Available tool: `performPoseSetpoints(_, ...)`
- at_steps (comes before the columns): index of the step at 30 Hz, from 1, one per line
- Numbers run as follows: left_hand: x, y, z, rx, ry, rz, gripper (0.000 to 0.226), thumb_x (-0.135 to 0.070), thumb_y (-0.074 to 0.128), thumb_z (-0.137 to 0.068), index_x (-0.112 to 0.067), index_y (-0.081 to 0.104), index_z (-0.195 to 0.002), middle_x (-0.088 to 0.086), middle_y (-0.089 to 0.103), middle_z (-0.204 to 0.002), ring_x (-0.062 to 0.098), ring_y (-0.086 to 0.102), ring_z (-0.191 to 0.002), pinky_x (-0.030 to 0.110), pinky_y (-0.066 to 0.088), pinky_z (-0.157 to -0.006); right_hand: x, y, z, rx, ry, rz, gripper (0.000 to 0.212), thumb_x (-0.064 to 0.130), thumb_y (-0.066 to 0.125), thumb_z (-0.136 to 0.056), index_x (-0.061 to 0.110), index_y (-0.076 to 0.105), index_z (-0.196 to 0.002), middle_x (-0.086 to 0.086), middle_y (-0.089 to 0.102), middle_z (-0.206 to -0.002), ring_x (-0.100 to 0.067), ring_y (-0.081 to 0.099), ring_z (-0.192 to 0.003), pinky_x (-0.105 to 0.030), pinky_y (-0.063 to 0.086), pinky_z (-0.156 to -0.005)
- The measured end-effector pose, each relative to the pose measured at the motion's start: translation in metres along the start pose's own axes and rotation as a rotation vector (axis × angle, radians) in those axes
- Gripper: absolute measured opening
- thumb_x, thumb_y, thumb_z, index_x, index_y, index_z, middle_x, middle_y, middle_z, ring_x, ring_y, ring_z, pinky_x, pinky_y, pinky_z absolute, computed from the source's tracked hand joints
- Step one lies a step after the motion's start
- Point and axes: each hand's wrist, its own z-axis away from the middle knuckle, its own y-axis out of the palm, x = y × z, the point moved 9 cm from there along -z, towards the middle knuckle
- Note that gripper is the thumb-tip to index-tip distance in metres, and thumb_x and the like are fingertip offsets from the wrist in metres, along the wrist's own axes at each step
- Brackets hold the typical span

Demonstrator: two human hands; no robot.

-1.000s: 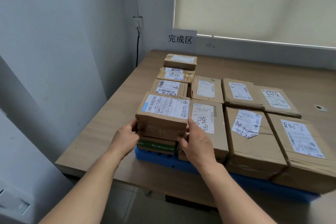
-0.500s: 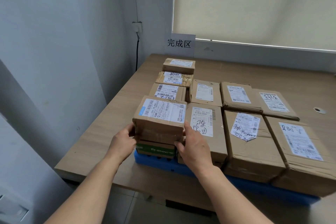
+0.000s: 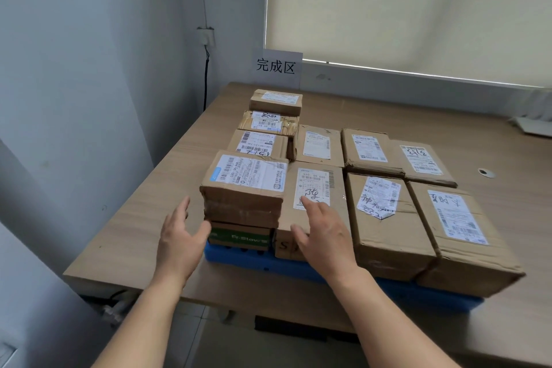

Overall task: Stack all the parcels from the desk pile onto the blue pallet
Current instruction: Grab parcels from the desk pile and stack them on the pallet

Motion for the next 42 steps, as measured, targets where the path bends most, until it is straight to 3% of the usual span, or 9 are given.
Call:
performPoseSetpoints(5,-0.035,0.009,0.055,-0.107,0.216,-0.032,0.046,-0.017,0.061,-0.089,-0.015,0.05,-0.133,0.007,0.052,-0.13,0.024,0.049,-0.118,0.04,0.042,-0.098,-0.016,-0.026,0.018,-0.181,-0.058,0.071,0.044,0.018,0.075,-0.077,0.008,0.063,-0.117,-0.006,0.066,-0.095,-0.022,0.063,-0.084,-0.031,0.052,-0.069)
performPoseSetpoints(9,-0.075,0.043,0.094,-0.049,0.436,-0.057,0.044,-0.037,0.056,-0.087,-0.015,0.057,-0.125,-0.005,0.056,-0.123,0.005,0.045,-0.116,0.022,0.038,-0.097,-0.03,-0.045,0.036,-0.235,-0.083,0.047,0.036,0.018,0.074,-0.078,0.009,0.065,-0.112,-0.005,0.066,-0.094,-0.021,0.063,-0.083,-0.032,0.053,-0.069)
performPoseSetpoints(13,-0.115,0.082,0.128,0.007,0.562,-0.097,0.051,-0.043,0.045,-0.084,-0.013,0.061,-0.122,-0.002,0.06,-0.121,-0.004,0.041,-0.113,0.024,0.037,-0.097,-0.063,-0.072,0.061,-0.249,-0.055,0.036,0.028,0.021,0.072,-0.08,0.011,0.067,-0.106,-0.004,0.065,-0.094,-0.021,0.062,-0.085,-0.035,0.054,-0.071)
performPoseSetpoints(20,-0.177,0.186,0.209,0.196,0.672,-0.248,0.057,-0.048,0.04,-0.084,-0.016,0.057,-0.128,0.003,0.057,-0.13,0.02,0.051,-0.121,0.037,0.038,-0.102,-0.151,-0.14,0.127,-0.28,-0.01,0.157,0.023,0.023,0.068,-0.079,0.01,0.068,-0.097,-0.008,0.067,-0.09,-0.026,0.064,-0.078,-0.037,0.052,-0.062)
performPoseSetpoints(23,-0.203,0.228,0.249,0.242,0.716,-0.304,0.06,-0.051,0.037,-0.084,-0.019,0.053,-0.132,0.001,0.051,-0.137,0.018,0.044,-0.128,0.035,0.03,-0.105,-0.191,-0.167,0.156,-0.285,0.021,0.19,0.028,0.027,0.061,-0.079,0.01,0.069,-0.099,-0.009,0.068,-0.097,-0.027,0.065,-0.084,-0.038,0.053,-0.064)
performPoseSetpoints(27,-0.234,0.279,0.299,0.299,0.752,-0.369,0.062,-0.047,0.04,-0.084,-0.022,0.042,-0.14,-0.001,0.036,-0.149,0.015,0.026,-0.14,0.035,0.015,-0.115,-0.241,-0.204,0.194,-0.319,0.059,0.256,0.036,0.023,0.078,-0.071,0.008,0.069,-0.103,-0.011,0.069,-0.1,-0.028,0.066,-0.084,-0.037,0.053,-0.066)
performPoseSetpoints(31,-0.261,0.328,0.346,0.34,0.804,-0.406,0.066,-0.049,0.035,-0.085,-0.023,0.032,-0.145,-0.001,0.022,-0.155,0.014,0.012,-0.145,0.034,-0.001,-0.116,-0.294,-0.234,0.229,-0.338,0.11,0.34,0.045,0.026,0.079,-0.07,0.009,0.067,-0.109,-0.014,0.066,-0.108,-0.031,0.065,-0.092,-0.04,0.053,-0.073)
performPoseSetpoints(34,-0.276,0.363,0.378,0.375,0.835,-0.39,0.068,-0.054,0.03,-0.085,-0.023,0.032,-0.145,0.0,0.021,-0.155,0.015,0.01,-0.145,0.034,-0.005,-0.115,-0.331,-0.257,0.259,-0.371,0.167,0.368,0.041,0.028,0.074,-0.074,0.009,0.068,-0.11,-0.015,0.066,-0.11,-0.031,0.065,-0.094,-0.042,0.052,-0.076)
performPoseSetpoints(42,-0.314,0.445,0.449,0.501,0.948,-0.407,0.078,-0.06,0.017,-0.08,-0.023,0.024,-0.148,0.0,0.021,-0.156,0.018,0.013,-0.145,0.038,0.004,-0.117,-0.413,-0.317,0.324,-0.417,0.349,0.411,0.048,0.04,0.041,-0.082,0.011,0.068,-0.11,-0.012,0.067,-0.108,-0.029,0.065,-0.092,-0.041,0.052,-0.076)
